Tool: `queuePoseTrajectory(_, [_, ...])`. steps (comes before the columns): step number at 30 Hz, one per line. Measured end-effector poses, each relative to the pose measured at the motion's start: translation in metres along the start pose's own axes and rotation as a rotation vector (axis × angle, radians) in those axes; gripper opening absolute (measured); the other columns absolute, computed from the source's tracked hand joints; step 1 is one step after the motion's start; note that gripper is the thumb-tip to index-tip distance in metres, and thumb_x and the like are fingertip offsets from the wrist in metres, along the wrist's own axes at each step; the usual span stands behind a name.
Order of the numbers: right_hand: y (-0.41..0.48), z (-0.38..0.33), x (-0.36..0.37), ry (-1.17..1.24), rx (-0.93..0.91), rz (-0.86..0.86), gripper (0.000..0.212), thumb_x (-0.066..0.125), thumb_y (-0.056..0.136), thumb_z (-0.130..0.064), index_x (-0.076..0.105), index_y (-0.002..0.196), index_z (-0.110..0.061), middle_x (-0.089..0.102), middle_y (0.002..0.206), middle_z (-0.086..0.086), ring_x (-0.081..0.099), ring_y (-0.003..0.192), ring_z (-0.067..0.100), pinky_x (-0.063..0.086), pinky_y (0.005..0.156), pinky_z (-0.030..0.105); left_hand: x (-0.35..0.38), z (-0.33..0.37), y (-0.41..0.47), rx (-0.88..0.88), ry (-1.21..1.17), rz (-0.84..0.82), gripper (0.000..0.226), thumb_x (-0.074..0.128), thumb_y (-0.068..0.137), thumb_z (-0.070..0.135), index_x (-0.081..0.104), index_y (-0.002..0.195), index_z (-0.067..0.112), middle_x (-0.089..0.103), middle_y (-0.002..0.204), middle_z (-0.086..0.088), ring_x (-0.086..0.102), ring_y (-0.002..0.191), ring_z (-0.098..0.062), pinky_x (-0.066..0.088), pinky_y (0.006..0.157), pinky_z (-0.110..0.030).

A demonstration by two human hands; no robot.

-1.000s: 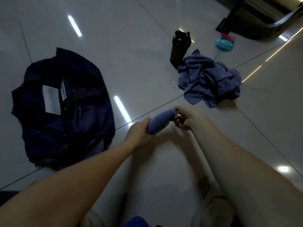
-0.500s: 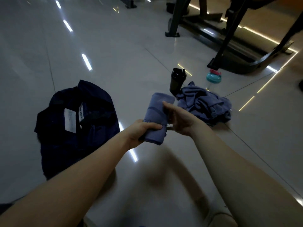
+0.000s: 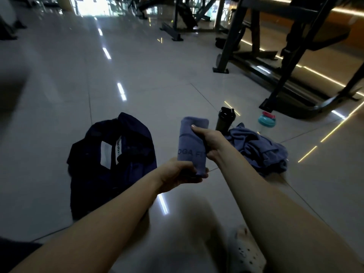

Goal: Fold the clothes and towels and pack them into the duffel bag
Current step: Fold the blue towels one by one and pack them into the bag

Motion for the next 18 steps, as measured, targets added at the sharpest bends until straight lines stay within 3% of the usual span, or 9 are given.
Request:
queuePoseTrajectory(5, [0.020,0.007,0.031,-0.066,0.083,-0.133,0.034,0.074,0.091,-0.023,0.066,0.109,0.004,0.071,0.090,0.017,0.070,0.074,0.027,0.060,0.059,0.034,-0.029,0.002,-0.019,-0.118,0.120,0.037,0.037,0.062,0.095,0.015,0.057,0.130,0.003,0.072,0.120,-0.019,0.069,0.114,-0.032,0.049,0.107,-0.049])
queuePoseTrajectory(9, [0.030,-0.005,0.070,-0.131,0.033,-0.209,0.044,0.081,0.084,-0.021,0.065,0.116,0.006,0.072,0.094,0.017,0.072,0.073,0.026,0.057,0.056,0.032,-0.069,0.019,-0.047,-0.191,0.362,0.151,0.048,0.071,0.089,0.047,0.065,0.126,0.017,0.073,0.121,-0.008,0.069,0.113,-0.024,0.049,0.107,-0.045])
queuePoseTrajectory(11, [0.032,-0.010,0.090,-0.198,0.008,-0.269,0.056,0.087,0.078,-0.022,0.064,0.120,0.007,0.073,0.103,0.020,0.074,0.083,0.031,0.059,0.062,0.036,-0.095,0.043,-0.059,-0.099,0.356,0.326,0.055,0.067,0.086,0.060,0.068,0.122,0.019,0.072,0.119,-0.009,0.069,0.111,-0.026,0.052,0.102,-0.043])
queuePoseTrajectory(14, [0.029,-0.002,0.119,-0.382,-0.022,-0.356,0.063,0.093,0.067,-0.025,0.065,0.116,0.004,0.074,0.105,0.021,0.074,0.090,0.033,0.060,0.070,0.038,-0.146,0.083,-0.078,0.115,0.128,0.653,0.062,0.066,0.084,0.067,0.070,0.112,0.012,0.073,0.111,-0.015,0.070,0.101,-0.029,0.057,0.092,-0.043])
queuePoseTrajectory(18, [0.021,0.013,0.147,-0.613,-0.116,-0.430,0.042,0.088,0.075,-0.020,0.069,0.108,-0.003,0.075,0.102,0.018,0.074,0.094,0.031,0.062,0.083,0.043,-0.175,0.108,-0.084,0.150,0.193,0.666,0.041,0.072,0.087,0.054,0.068,0.106,0.018,0.070,0.100,-0.006,0.069,0.092,-0.023,0.059,0.087,-0.042])
Point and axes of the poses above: each hand's wrist, its own y-axis towards the middle knuckle, its own x-axis out of the palm, z = x × y, the point moved 8 cm from there along y, towards the middle knuckle
